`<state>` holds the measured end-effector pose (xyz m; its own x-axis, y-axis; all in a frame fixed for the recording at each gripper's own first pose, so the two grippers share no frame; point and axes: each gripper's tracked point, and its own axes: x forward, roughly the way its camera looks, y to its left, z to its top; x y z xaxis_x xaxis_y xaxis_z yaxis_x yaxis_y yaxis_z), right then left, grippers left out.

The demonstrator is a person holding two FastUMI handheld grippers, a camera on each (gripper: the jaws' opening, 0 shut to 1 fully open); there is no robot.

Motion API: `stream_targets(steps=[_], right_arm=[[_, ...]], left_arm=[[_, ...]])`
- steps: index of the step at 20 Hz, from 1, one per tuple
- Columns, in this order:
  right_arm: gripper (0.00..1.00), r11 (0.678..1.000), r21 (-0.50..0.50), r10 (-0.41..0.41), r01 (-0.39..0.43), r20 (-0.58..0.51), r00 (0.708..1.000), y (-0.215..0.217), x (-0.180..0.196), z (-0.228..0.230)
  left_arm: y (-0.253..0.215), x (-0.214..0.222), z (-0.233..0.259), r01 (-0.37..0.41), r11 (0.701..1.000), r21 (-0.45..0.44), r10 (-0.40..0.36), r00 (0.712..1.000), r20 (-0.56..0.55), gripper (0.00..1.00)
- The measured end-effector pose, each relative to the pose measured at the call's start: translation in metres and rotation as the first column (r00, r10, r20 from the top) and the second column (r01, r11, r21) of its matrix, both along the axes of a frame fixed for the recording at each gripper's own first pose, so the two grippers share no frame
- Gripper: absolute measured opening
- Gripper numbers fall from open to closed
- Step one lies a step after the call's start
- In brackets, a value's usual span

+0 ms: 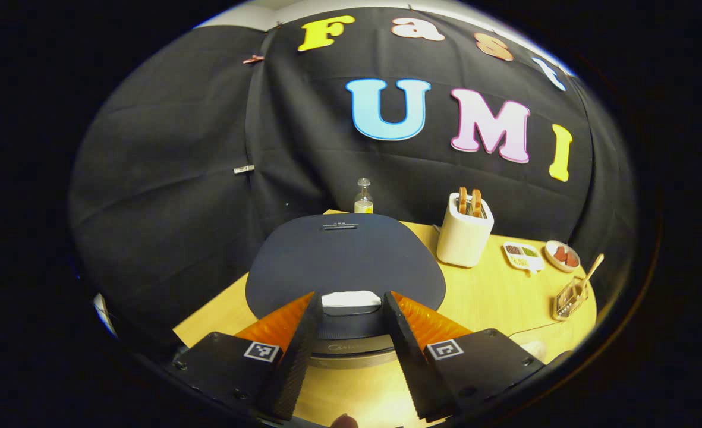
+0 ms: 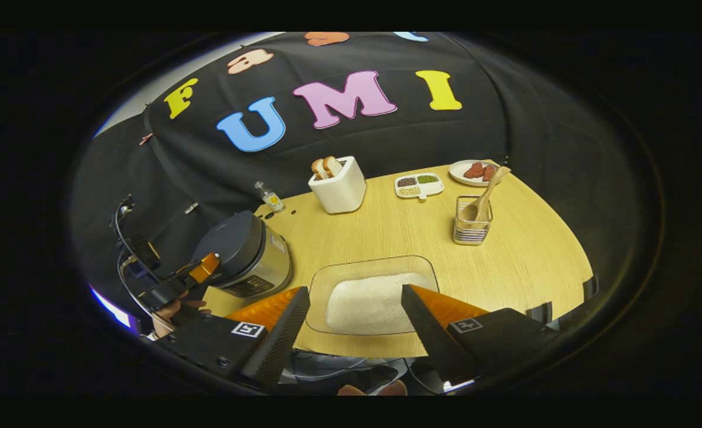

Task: Close the left gripper, press the button to open the rice cooker; take a wooden spoon from the chopstick holder with the right hand, scoop a spoonful of rice and pour it into the rice cooker, then put the wooden spoon back into the chopstick holder.

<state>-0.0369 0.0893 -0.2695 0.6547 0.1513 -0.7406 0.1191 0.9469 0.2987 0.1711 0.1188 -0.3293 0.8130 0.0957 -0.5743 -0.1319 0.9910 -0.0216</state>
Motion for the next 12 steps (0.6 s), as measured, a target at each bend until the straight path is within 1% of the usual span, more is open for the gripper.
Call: stream_targets(steps=[1,3,4,7,8,10,11,12], right_arm=[[0.96,1.0,0.005,-0.002,0.002,-0.003,1.0,0.001,-0.001,-0.001],[0.96,1.0,0.007,-0.001,0.001,-0.005,1.0,0.001,-0.003,-0.003],[0.96,1.0,0.006,0.001,-0.001,-0.007,1.0,0.002,-0.004,-0.004],[0.97,1.0,0.016,-0.013,0.013,0.001,1.0,-0.001,0.001,-0.001],[0.97,0.999,0.025,-0.022,0.022,0.007,1.0,-0.002,0.003,0.002],[0.97,0.998,0.037,-0.042,0.041,0.022,0.999,-0.006,0.008,0.007],[0.97,0.998,0.042,-0.053,0.052,0.031,0.998,-0.009,0.01,0.01],[0.97,0.997,0.048,-0.066,0.064,0.041,0.997,-0.012,0.012,0.013]], left_arm=[[-0.001,0.001,0.0,0.001,1.0,-0.008,-0.001,1.0,0.025,0.76],[-0.005,-0.001,0.002,0.023,0.999,0.033,-0.025,0.998,0.055,0.75],[-0.006,0.0,0.003,0.023,0.999,0.033,-0.025,0.997,0.07,0.74],[-0.004,0.002,0.004,0.031,0.999,0.039,-0.033,0.997,0.065,0.74],[-0.004,0.002,0.005,0.036,0.999,0.028,-0.038,0.998,0.052,0.73],[-0.002,0.001,0.014,0.022,0.999,-0.041,-0.02,0.998,0.053,0.73],[-0.002,-0.001,0.022,0.011,0.998,-0.065,-0.008,0.999,0.052,0.75],[-0.005,-0.004,0.03,0.012,0.997,-0.071,-0.008,0.998,0.057,0.77]])
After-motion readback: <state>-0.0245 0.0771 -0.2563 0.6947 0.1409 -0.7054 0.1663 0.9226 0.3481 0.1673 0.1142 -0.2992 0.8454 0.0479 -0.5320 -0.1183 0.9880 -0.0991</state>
